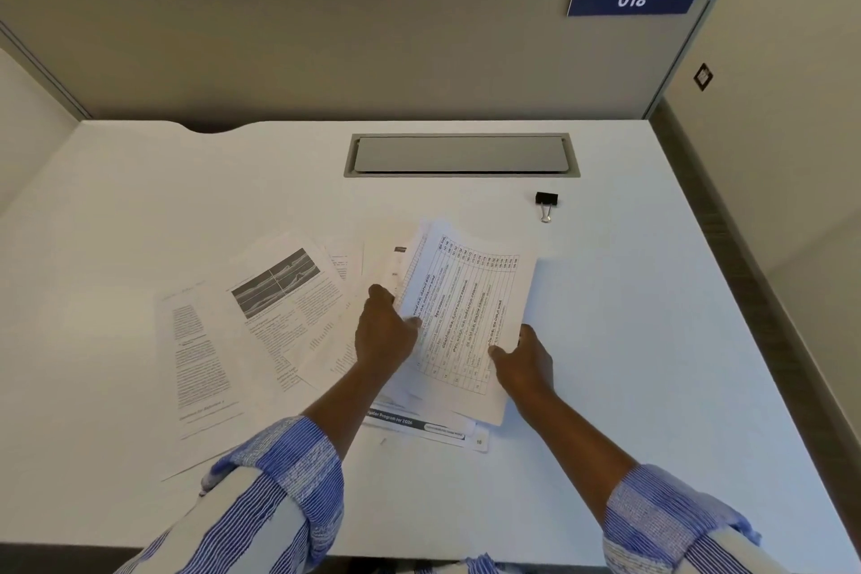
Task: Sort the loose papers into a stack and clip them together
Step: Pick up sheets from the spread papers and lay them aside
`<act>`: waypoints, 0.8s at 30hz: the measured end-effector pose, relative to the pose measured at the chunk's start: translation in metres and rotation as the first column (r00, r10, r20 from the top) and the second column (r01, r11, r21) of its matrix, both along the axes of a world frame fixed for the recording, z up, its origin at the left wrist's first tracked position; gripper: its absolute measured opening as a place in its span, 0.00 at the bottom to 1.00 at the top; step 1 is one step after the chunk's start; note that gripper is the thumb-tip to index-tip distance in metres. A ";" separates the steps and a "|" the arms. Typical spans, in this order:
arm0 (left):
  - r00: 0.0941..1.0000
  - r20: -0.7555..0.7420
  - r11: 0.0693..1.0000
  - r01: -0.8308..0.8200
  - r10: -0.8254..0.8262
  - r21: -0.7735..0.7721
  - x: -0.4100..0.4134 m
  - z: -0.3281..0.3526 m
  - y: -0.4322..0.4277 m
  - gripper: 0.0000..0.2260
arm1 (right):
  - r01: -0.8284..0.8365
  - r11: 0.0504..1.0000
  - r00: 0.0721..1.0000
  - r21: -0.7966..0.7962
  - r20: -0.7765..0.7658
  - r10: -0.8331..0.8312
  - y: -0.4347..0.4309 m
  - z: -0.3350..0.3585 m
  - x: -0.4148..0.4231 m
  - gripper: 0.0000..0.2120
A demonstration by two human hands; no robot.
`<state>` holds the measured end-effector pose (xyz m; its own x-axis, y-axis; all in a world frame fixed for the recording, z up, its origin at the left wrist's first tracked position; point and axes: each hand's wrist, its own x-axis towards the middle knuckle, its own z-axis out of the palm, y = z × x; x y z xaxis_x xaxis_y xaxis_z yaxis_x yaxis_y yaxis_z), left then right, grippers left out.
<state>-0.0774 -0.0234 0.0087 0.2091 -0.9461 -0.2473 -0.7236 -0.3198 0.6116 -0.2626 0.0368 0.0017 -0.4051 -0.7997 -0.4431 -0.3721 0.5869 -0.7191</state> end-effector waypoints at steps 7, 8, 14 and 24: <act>0.941 -0.309 0.978 0.177 -0.137 0.106 0.002 0.016 -0.010 0.17 | 0.030 0.999 0.999 -0.039 0.016 -0.029 -0.002 0.007 -0.005 0.23; 0.898 -0.408 0.972 0.217 -0.163 0.089 0.002 0.025 -0.009 0.17 | 0.068 0.996 0.997 -0.063 0.036 -0.066 -0.004 0.008 -0.009 0.25; 0.463 -0.880 0.939 0.337 -0.105 0.065 0.024 0.065 -0.002 0.23 | 0.179 0.982 0.820 -0.061 0.560 -0.115 -0.020 0.019 -0.045 0.37; 0.791 -0.611 1.000 0.002 -0.008 -0.011 0.022 0.057 0.001 0.13 | 0.053 0.958 0.885 -0.283 0.457 0.086 -0.030 0.049 -0.046 0.16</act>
